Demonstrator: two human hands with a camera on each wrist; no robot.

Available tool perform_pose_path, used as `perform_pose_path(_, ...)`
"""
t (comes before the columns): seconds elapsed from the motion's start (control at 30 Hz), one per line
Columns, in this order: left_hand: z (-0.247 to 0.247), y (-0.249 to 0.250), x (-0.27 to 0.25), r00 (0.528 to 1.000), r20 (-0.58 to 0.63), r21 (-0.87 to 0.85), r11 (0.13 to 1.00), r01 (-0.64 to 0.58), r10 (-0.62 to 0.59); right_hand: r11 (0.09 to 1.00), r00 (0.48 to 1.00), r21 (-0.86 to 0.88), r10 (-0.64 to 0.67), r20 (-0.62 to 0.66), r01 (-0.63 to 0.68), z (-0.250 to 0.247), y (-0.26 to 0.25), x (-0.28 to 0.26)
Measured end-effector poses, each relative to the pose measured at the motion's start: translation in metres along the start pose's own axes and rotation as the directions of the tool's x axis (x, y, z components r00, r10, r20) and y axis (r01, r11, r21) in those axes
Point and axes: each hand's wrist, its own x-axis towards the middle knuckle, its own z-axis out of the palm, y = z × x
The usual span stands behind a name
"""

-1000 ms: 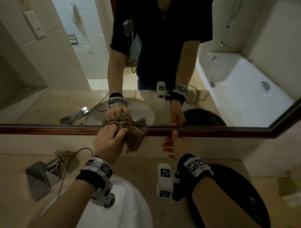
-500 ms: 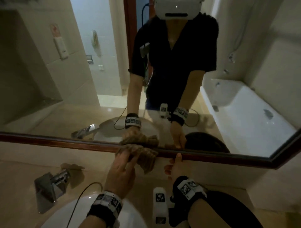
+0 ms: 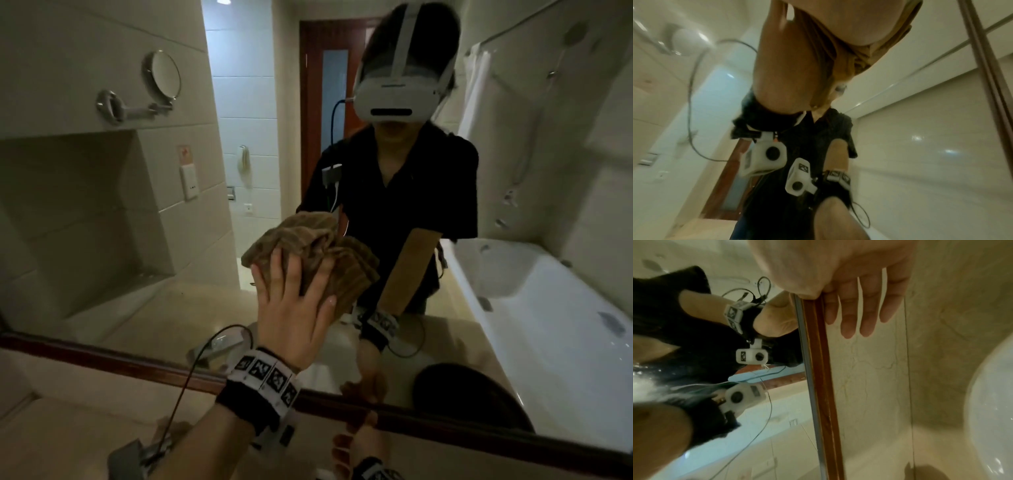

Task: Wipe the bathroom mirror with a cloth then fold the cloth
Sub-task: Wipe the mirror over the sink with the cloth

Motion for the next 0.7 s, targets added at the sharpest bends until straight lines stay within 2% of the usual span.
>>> perform_pose_path(0.1,0.017,0.002,-0.013,0.999,0.017,0.062,0.997,-0.043,0.042,0.999,0.999,-0.020,-0.040,-0.032,0.040,0.001,0.004,0.006)
perform_pose_path(0.17,0.039,-0.004,-0.056,0.986,0.138,0.112,0.988,-0.110,0.094,0.997,0.994,-0.014,-0.074,-0.077,0.074,-0.001,0.012,0.010)
perform_pose_path(0.23,0.059,-0.012,-0.111,0.949,0.288,0.130,0.977,-0.170,0.127,0.997,0.994,-0.006,-0.078,-0.078,0.078,-0.004,0.019,0.010)
perform_pose_path(0.3,0.068,-0.017,-0.157,0.901,0.424,0.087,0.986,-0.142,0.092,0.997,0.995,-0.025,-0.071,-0.068,0.069,-0.007,0.020,0.013)
perform_pose_path(0.37,0.066,-0.012,-0.171,0.874,0.486,0.040,0.999,-0.033,0.009,0.996,0.994,-0.047,-0.083,-0.066,0.080,-0.009,0.019,0.015)
perform_pose_path(0.43,0.060,0.002,-0.154,0.897,0.436,-0.008,0.996,0.085,-0.073,0.997,0.996,-0.055,-0.057,-0.067,0.054,-0.010,0.019,0.014)
perform_pose_path(0.5,0.049,0.015,-0.109,0.955,0.268,-0.086,0.984,0.158,-0.130,0.998,0.998,-0.066,-0.024,-0.054,0.020,-0.011,0.017,0.012)
perform_pose_path(0.53,0.042,0.020,-0.080,0.976,0.162,-0.115,0.979,0.165,-0.146,0.998,0.999,-0.067,-0.016,-0.051,0.013,-0.012,0.016,0.012)
perform_pose_path(0.6,0.025,0.025,-0.026,0.990,-0.004,-0.137,0.980,0.142,-0.144,0.998,0.998,-0.060,-0.010,-0.056,0.006,-0.013,0.013,0.011)
perform_pose_path(0.63,0.018,0.027,-0.006,0.990,-0.058,-0.125,0.984,0.124,-0.132,0.998,0.999,-0.056,-0.006,-0.054,0.003,-0.013,0.012,0.011)
perform_pose_path(0.7,0.014,0.029,0.010,0.991,-0.091,-0.075,0.993,0.089,-0.096,0.999,0.999,-0.041,-0.006,-0.044,0.005,-0.012,0.011,0.010)
